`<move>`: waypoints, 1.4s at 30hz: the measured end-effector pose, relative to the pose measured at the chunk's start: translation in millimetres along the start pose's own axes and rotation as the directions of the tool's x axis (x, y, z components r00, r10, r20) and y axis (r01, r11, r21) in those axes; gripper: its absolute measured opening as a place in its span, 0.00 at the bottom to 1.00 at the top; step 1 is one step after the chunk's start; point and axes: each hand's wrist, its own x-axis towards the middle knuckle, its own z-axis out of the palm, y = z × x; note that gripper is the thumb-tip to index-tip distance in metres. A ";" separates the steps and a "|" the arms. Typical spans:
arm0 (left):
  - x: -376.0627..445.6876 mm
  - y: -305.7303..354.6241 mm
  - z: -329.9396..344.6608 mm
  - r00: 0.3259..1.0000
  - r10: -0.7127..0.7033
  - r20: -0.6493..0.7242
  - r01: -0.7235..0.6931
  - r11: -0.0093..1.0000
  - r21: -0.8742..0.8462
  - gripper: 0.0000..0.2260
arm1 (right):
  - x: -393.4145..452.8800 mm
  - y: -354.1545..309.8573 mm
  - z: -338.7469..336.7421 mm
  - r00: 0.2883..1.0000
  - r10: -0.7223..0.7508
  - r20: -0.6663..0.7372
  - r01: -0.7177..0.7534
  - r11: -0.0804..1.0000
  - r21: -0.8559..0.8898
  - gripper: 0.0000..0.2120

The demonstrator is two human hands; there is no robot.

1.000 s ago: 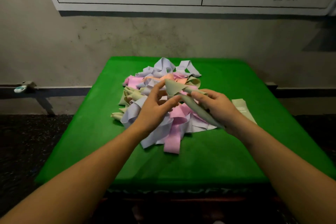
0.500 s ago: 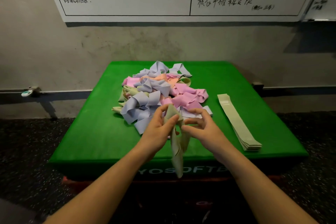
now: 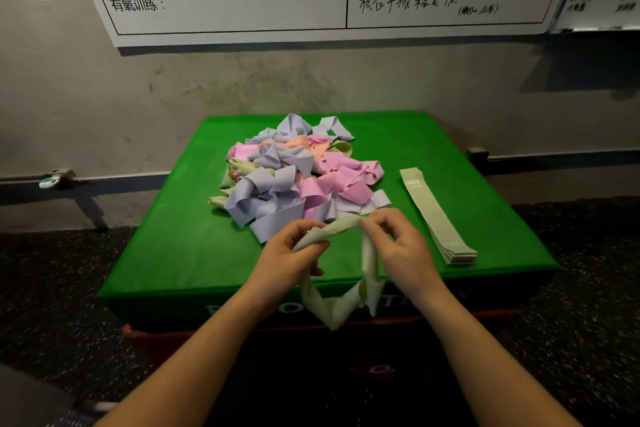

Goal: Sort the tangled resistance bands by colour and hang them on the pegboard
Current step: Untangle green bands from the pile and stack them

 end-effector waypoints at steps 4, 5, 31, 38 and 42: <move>-4.9 -2.3 -3.7 1.000 -0.026 -0.005 0.027 0.996 0.081 0.14 | -4.4 -10.7 -4.2 0.894 0.441 0.080 -0.397 0.695 0.599 0.13; -6.6 -3.4 -3.1 0.999 -0.020 0.036 0.015 0.993 0.116 0.13 | -6.4 -12.3 -3.9 0.851 0.504 0.146 -0.447 0.550 0.705 0.14; -12.3 -9.1 -9.1 0.951 -0.116 0.286 0.139 0.988 -0.061 0.18 | -23.2 -6.1 -6.2 0.877 0.448 0.172 -0.427 0.563 0.708 0.09; -6.0 -20.2 -15.2 0.928 -0.135 0.347 0.210 0.960 -0.187 0.24 | -14.4 11.5 -7.4 0.814 0.512 0.275 -0.522 0.435 0.734 0.11; -4.9 -21.0 -14.2 0.950 -0.132 0.281 0.173 0.977 -0.126 0.18 | -15.1 21.1 -1.5 0.795 0.556 0.244 -0.578 0.571 0.583 0.10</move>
